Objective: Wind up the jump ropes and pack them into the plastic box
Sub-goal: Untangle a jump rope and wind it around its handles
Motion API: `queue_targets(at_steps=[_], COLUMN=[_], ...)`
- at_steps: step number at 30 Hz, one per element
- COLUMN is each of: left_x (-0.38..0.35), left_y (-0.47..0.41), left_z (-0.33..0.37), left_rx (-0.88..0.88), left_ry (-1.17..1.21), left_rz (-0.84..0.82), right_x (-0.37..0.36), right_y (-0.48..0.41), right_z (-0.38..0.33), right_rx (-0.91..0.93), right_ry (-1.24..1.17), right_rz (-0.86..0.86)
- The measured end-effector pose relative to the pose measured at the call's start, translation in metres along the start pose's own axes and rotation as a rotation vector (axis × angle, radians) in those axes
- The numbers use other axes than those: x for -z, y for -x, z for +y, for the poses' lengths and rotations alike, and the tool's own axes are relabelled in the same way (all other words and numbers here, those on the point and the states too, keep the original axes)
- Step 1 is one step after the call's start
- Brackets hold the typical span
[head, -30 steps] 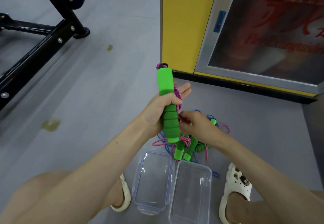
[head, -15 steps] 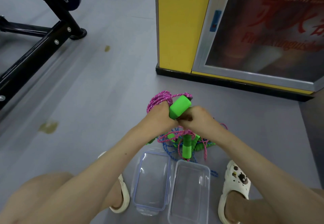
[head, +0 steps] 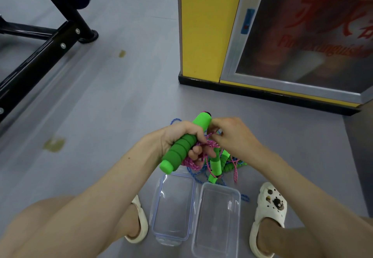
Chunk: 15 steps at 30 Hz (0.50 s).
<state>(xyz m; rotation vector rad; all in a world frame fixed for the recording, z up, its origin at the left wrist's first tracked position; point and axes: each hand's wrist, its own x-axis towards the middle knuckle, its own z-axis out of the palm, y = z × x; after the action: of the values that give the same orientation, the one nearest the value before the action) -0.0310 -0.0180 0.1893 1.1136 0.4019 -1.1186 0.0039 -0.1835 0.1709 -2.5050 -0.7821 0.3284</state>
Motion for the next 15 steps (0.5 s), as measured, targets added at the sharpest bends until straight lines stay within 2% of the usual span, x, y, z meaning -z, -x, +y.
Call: queue_targets(at_steps=[2, 4, 9, 15], left_x=[0.003, 0.007, 0.011, 0.010], left_y=[-0.002, -0.002, 0.008, 0.012], left_z=[-0.001, -0.003, 0.001, 0.003], left_rx=[-0.069, -0.150, -0.333, -0.545], left_ry=[0.074, 0.086, 0.090, 0.274], left_rz=[-0.168, -0.257, -0.368, -0.478], right_x=[0.001, 0.001, -0.011, -0.019], right_y=[0.000, 0.000, 0.006, 0.006], right_z=[0.003, 0.006, 0.017, 0.021], right_rx=[-0.010, -0.034, -0.067, -0.138], right_ry=[-0.033, -0.093, -0.029, -0.010], right_rz=[0.027, 0.037, -0.061, -0.116])
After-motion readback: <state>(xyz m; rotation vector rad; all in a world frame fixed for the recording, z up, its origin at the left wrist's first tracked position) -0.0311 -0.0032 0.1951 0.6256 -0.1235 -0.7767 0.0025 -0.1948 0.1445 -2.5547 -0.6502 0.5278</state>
